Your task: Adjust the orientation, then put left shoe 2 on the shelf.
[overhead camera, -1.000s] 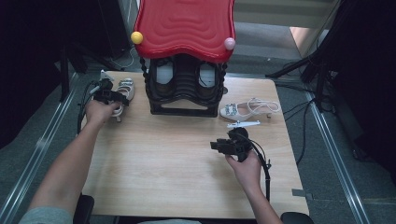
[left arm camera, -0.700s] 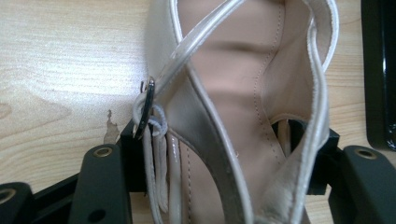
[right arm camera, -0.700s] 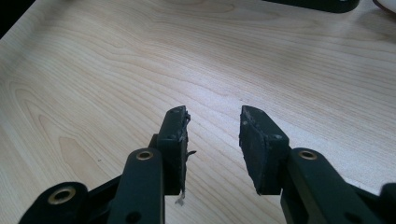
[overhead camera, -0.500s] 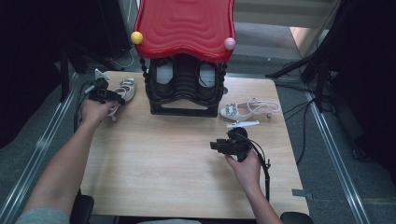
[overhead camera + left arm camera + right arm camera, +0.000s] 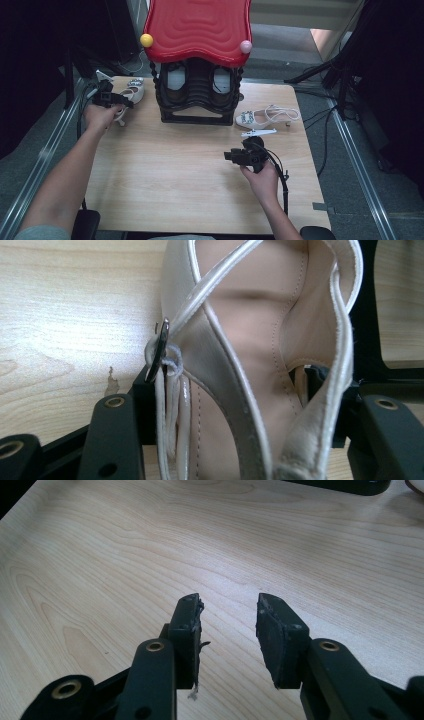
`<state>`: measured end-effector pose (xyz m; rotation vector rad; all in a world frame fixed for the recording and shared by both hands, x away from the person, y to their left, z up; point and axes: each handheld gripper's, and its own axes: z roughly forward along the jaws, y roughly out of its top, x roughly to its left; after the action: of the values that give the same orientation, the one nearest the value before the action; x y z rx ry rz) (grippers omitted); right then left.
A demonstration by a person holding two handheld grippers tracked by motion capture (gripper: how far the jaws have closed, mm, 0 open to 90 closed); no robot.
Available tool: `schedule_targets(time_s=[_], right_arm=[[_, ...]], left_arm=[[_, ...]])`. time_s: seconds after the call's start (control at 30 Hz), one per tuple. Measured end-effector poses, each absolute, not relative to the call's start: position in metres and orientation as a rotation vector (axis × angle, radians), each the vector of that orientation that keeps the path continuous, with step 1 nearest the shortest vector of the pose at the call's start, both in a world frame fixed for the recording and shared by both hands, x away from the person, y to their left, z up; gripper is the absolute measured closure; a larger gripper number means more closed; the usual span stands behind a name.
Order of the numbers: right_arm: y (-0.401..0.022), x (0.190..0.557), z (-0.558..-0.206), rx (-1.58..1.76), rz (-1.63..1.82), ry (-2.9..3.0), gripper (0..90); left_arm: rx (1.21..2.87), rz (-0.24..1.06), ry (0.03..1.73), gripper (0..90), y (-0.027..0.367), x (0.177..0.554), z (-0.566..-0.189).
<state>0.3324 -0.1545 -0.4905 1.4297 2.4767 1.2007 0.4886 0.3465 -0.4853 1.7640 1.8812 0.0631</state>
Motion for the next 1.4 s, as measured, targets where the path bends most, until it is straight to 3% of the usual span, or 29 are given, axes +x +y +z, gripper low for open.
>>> schedule_targets(time_s=[0.37, 1.4], right_arm=[[-0.148, 0.336, -0.491, 1.413, 1.202, 2.505, 63.1], [-0.141, 0.34, -0.491, 1.395, 1.21, 2.531, 63.1]], left_arm=[[1.704, 0.067, 1.869, 39.5, 0.349, 0.481, -0.465], [1.693, 0.166, 1.691, 39.5, 0.331, 0.478, -0.324]])
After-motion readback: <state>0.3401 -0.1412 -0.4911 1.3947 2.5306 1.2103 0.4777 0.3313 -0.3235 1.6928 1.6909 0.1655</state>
